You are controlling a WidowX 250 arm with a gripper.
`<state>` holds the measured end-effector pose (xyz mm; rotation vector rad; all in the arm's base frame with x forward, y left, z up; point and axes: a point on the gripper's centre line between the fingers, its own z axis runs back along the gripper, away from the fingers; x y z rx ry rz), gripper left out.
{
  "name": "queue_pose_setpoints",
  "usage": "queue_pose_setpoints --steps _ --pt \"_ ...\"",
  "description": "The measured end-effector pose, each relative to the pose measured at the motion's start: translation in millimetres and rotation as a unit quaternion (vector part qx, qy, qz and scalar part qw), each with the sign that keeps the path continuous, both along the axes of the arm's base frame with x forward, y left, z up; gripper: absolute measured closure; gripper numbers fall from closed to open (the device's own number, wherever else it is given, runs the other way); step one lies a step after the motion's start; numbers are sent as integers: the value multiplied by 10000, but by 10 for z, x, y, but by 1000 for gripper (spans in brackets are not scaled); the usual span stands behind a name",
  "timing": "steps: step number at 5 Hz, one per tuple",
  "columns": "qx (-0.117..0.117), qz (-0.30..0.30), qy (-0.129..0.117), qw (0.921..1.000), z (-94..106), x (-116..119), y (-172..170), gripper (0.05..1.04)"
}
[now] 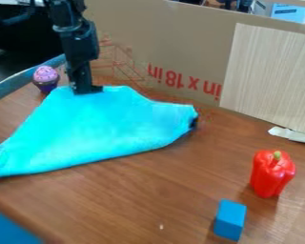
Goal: Fold the cloth from bottom right to top left
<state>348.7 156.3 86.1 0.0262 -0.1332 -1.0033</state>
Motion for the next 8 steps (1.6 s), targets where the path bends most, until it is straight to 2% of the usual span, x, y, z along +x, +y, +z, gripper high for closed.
queue_pose_setpoints --steps 1,3,5,6,7,8 --pt "14 -9 34 10000 4 135 76 1024" --pt "35 95 315 9995 -90 412 266 1024" --pt "141 91 383 9991 -156 567 417 994" --pt "149 120 386 9991 -148 545 471 842" --pt "75 91 371 9992 -147 540 465 608" --pt "-92 83 353 9993 -123 492 483 285"
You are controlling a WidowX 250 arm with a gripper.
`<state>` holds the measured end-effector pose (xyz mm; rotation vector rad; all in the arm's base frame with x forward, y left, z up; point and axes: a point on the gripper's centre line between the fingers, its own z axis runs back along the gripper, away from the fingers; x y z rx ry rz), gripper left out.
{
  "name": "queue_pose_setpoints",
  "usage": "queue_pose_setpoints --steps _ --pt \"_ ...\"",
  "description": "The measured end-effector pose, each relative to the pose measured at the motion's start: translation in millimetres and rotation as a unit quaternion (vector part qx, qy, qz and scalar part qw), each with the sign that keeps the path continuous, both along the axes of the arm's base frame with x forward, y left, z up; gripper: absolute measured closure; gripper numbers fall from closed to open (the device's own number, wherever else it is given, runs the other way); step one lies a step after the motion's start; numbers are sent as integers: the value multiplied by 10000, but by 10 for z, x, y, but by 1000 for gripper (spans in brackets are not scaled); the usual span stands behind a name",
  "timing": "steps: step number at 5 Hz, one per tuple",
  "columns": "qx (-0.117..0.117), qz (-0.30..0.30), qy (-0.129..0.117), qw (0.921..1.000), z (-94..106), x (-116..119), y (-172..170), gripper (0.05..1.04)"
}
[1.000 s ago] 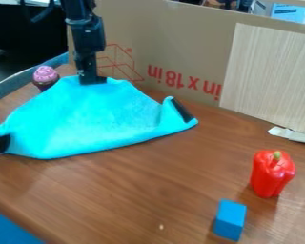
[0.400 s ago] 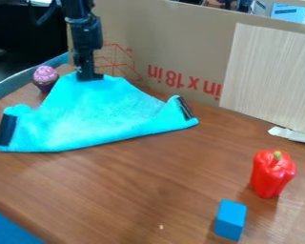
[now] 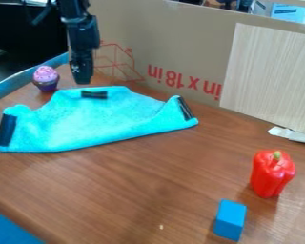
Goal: Fold the cloth from bottom right to top left
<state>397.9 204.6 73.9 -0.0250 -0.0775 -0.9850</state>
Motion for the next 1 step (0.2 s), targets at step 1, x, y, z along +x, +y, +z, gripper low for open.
queue_pose_setpoints --steps 1 --pt "-127 103 -189 9997 205 -73 64 83"
